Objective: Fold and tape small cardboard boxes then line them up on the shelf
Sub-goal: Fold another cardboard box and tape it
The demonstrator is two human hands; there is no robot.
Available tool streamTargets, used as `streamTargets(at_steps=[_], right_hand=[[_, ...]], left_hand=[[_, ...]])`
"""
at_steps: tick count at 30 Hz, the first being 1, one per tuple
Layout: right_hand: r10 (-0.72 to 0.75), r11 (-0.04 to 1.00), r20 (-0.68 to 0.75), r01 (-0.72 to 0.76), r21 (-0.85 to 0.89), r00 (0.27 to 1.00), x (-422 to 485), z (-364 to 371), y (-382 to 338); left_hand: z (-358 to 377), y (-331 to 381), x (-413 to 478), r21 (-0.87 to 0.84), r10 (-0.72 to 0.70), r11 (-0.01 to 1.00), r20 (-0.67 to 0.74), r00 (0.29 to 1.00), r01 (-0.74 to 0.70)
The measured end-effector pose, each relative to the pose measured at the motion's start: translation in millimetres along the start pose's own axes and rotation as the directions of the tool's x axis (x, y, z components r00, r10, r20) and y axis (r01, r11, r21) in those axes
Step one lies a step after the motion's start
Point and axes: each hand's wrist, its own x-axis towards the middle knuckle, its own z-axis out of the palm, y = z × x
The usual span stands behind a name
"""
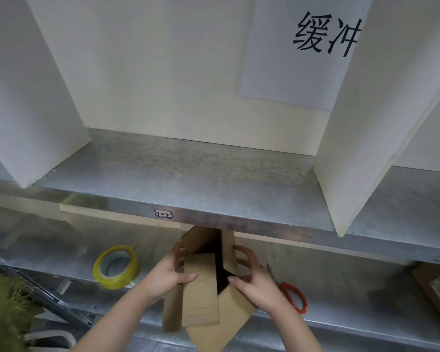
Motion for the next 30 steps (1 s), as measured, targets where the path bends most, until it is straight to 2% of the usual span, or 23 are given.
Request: streamTargets(at_steps=[4, 7, 10, 14, 16, 18, 21, 23, 25, 28, 30], right_hand=[[-0.043, 0.999, -0.141, 0.041, -0.013, 0.989, -4, 2, -9], [-0.083, 0.995, -0.184, 0.072, -0.065, 0.979, -13, -3, -7], [-0.068, 0.998, -0.236, 0.064, -0.026, 0.969, -21, -6, 3], [-0.038, 0.999, -0.264, 0.032, -0.026, 0.964, -27, -3, 7], [-0.012, 1.0, -0.224, 0.011, -0.009, 0.974, -28, -3, 10], [0.042, 0.999, -0.123, -0.038, 0.032, 0.992, -29, -6, 10], [0.109, 0.979, 0.023, -0.111, 0.172, 0.994, -28, -9, 12], [0.101, 0.964, 0.109, -0.124, 0.237, 0.989, -28, -11, 16], [0.056, 0.987, 0.195, -0.083, 0.134, 0.979, -25, -14, 23], [0.029, 0.986, 0.274, 0.018, -0.168, 0.961, -21, -19, 38], [0.028, 0.972, 0.288, 0.041, -0.23, 0.957, -20, -21, 48]], left_hand=[[1, 12, -1, 0.017, 0.027, 0.999, -0.006, 1.0, -0.027], [-6, 19, 3, -0.047, 0.06, 0.997, -0.154, 0.986, -0.068], [-10, 19, 5, -0.093, 0.119, 0.984, -0.278, 0.953, -0.15], [4, 12, 2, 0.103, 0.245, 0.969, -0.295, 0.923, -0.225], [11, 7, 0, 0.137, 0.28, 0.958, -0.268, 0.922, -0.251], [13, 0, 0, 0.128, 0.273, 0.96, -0.242, 0.931, -0.248], [11, -5, 0, 0.097, 0.211, 0.976, -0.201, 0.957, -0.195], [9, -7, 3, 0.084, 0.172, 0.984, -0.189, 0.967, -0.159], [7, -9, 7, 0.084, 0.147, 0.987, -0.186, 0.971, -0.133], [4, -10, 14, 0.098, 0.13, 0.989, -0.193, 0.973, -0.112], [3, -11, 19, 0.116, 0.13, 0.987, -0.207, 0.97, -0.108]])
